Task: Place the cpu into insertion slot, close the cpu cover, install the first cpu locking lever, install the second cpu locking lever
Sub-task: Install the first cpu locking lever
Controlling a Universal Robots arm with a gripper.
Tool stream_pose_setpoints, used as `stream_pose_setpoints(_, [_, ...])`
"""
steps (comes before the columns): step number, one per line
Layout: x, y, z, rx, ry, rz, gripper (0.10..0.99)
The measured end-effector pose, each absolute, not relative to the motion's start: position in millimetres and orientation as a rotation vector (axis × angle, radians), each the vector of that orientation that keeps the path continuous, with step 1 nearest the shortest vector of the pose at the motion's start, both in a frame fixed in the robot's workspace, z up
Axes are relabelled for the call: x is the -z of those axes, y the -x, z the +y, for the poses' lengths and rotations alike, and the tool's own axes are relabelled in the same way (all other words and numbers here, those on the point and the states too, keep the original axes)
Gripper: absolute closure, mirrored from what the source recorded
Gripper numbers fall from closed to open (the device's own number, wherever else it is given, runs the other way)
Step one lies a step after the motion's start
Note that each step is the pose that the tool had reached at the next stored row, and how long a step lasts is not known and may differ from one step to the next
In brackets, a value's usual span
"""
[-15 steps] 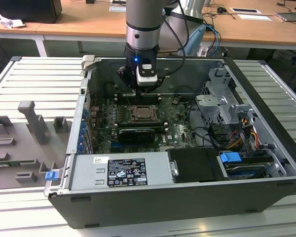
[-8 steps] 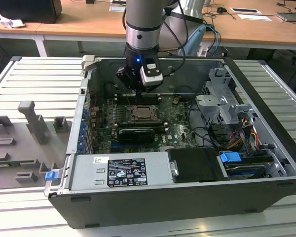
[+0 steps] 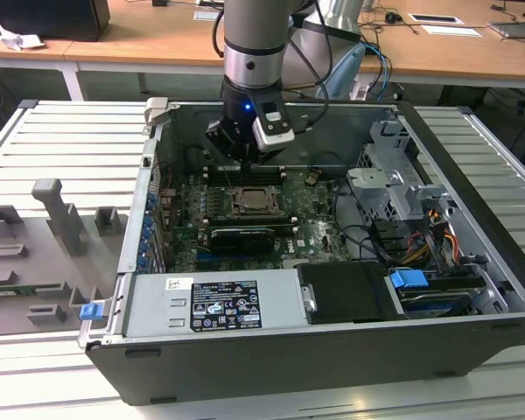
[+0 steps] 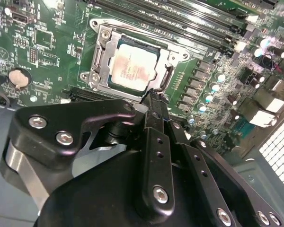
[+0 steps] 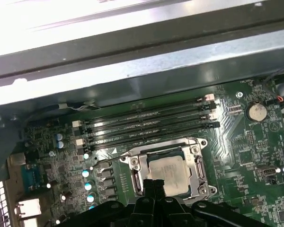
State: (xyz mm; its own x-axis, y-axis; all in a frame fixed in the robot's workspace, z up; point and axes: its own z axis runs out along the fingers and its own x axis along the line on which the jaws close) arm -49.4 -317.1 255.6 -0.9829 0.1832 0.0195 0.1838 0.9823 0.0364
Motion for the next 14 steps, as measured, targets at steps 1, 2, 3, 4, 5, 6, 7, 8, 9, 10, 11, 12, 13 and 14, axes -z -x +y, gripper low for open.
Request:
stream_pose_setpoints(1, [-255.6,49.4,-317.1,0.059,0.279,-3.112,0.98])
stream_pose_setpoints(2, [-255.6,49.4,-317.1,0.059,0.272,-3.113,0.98])
stream_pose_setpoints(3, [-255.6,49.4,-317.1,0.059,0.256,-3.114,0.98])
stream_pose_setpoints(4, [-255.6,49.4,-317.1,0.059,0.237,-3.115,0.98])
stream_pose_setpoints(5, [-255.6,49.4,-317.1,0.059,0.216,-3.117,0.98])
stream_pose_setpoints(6, [-255.6,49.4,-317.1,0.059,0.207,-3.117,0.98])
stream_pose_setpoints(7, [-255.6,49.5,-317.1,0.059,0.197,-3.118,0.98])
stream_pose_setpoints(8, [-255.6,49.4,-317.1,0.059,0.186,-3.118,0.98])
stream_pose_setpoints(9, [-255.6,49.5,-317.1,0.059,0.176,-3.119,0.98])
stream_pose_setpoints(10, [-255.6,49.4,-317.1,0.058,0.158,-3.119,0.98])
stream_pose_setpoints(11, [-255.6,49.4,-317.1,0.058,0.147,-3.12,0.98])
stream_pose_setpoints(12, [-255.6,49.4,-317.1,0.058,0.137,-3.12,0.98])
stream_pose_setpoints(13, [-255.6,49.4,-317.1,0.058,0.127,-3.12,0.98])
stream_pose_setpoints(14, [-255.6,49.4,-317.1,0.058,0.117,-3.121,0.98])
